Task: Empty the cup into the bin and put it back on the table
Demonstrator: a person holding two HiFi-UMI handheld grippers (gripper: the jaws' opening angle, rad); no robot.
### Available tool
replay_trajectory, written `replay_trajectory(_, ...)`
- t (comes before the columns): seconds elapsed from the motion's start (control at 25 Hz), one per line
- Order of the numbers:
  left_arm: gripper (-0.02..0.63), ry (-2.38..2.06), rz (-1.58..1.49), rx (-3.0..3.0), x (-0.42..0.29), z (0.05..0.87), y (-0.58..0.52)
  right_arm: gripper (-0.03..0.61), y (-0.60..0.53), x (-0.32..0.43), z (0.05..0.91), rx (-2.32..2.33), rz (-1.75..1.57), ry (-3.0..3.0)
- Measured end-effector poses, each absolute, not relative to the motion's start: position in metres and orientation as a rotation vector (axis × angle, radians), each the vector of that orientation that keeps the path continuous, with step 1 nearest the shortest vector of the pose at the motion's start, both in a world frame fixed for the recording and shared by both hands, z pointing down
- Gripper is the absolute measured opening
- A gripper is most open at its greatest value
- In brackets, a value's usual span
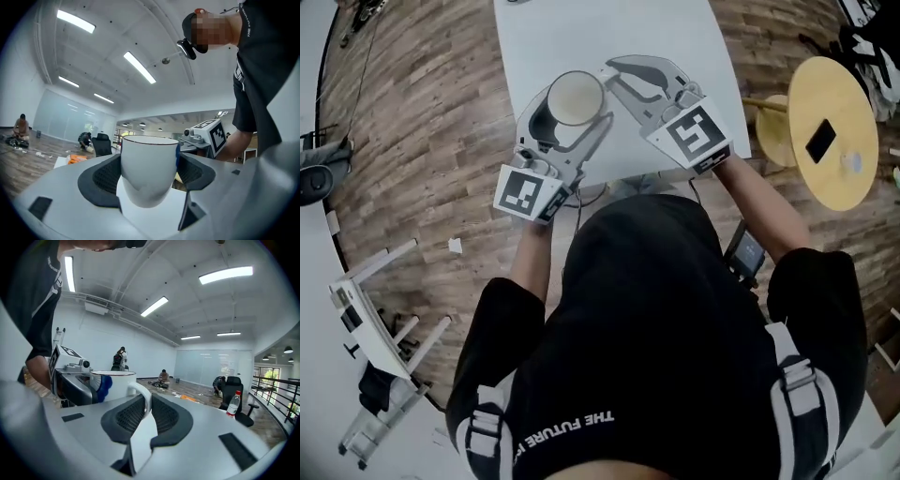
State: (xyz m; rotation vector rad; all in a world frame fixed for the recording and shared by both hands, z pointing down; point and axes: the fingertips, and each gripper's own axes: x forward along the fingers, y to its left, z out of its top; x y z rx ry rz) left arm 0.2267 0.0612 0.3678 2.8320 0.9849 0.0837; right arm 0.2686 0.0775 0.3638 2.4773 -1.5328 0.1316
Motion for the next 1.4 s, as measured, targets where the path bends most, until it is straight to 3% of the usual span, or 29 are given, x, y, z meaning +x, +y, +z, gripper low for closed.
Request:
replay_trajectory(0.32,0.368,1.15,0.203,2.821,0.261,0.418,0.123,0.049,0.141,0.3,0.421,2.52,0.269,-1.384)
replay_trajectory(0.76,0.368,1.397,0.597,2.841,0.283,0.592,0.165,0.049,0.188,0.322,0.591,2.545,0.588,-1.255)
replay_trajectory(1.4,0.368,1.427,0.611,2.842,0.277,0.61,0.164,0.051,0.186,0.313,0.616,2.54,0.651,-1.286)
